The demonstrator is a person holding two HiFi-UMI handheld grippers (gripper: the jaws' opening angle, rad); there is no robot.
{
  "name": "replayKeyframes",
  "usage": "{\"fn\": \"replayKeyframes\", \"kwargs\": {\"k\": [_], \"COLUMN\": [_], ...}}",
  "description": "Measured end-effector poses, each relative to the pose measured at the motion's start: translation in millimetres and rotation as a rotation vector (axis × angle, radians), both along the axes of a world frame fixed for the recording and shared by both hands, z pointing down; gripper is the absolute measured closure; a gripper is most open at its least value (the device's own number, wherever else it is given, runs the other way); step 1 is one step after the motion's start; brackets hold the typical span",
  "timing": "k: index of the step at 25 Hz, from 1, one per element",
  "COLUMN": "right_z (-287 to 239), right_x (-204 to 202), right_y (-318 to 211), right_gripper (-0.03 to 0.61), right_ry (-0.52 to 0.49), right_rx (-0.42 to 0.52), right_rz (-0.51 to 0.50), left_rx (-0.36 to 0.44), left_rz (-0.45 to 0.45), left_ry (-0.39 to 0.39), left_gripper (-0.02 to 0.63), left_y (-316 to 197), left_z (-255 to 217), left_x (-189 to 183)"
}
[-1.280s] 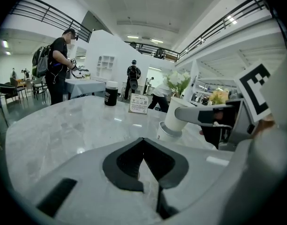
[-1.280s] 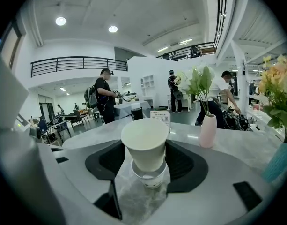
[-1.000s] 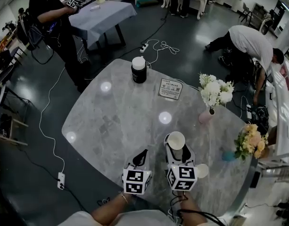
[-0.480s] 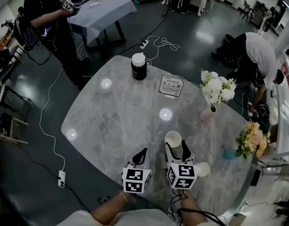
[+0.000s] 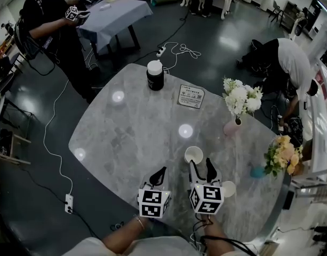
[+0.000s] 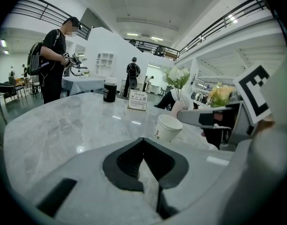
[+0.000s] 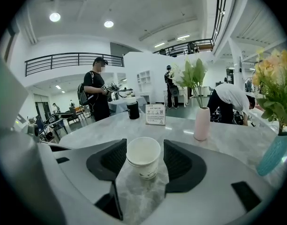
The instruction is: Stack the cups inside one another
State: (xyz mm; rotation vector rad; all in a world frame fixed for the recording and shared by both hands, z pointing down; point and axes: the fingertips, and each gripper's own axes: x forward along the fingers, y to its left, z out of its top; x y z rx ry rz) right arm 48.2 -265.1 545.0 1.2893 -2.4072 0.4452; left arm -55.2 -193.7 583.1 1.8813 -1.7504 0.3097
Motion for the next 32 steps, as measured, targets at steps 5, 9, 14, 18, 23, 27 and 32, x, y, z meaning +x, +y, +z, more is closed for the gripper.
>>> {"fn": "replayKeyframes", "kwargs": {"k": [5, 9, 14, 18, 23, 27, 32], "right_z": [-15, -28, -48, -65, -81, -92, -96], "right_x": [12, 19, 31, 41, 60, 67, 67], "right_y": [1, 5, 12, 20, 33, 38, 41], "right_gripper": [0.473, 0.514, 0.552, 0.568, 0.572, 0.571, 0.572], "right_ry": [0.010, 0.009, 0.006, 0.008, -0.012, -0.029, -0.043], "right_rx": [0.052, 0.083, 0.117, 0.138, 0.145, 0.165, 0.179], "right_rz": [0.054, 0.073, 0.101, 0.116, 0.159, 0.183, 0.197], "left_rx": [0.019, 0.038, 0.073, 0.112, 0.176, 0.229, 0.257], "left_rz": [0.006, 0.015, 0.024, 0.042, 0.075, 0.078, 0.094], "left_ry": [-0.003, -0.006, 0.008, 0.007, 0.009, 0.002, -0.025], "left_gripper": [0.611, 0.611, 0.611, 0.612, 0.611, 0.612, 0.611], "left_y": [2, 5, 8, 8, 7, 3, 4], "left_z": [-7, -16, -33, -52, -79, -98, -108], "left_x": [3, 7, 13, 20, 32, 29, 28]}}
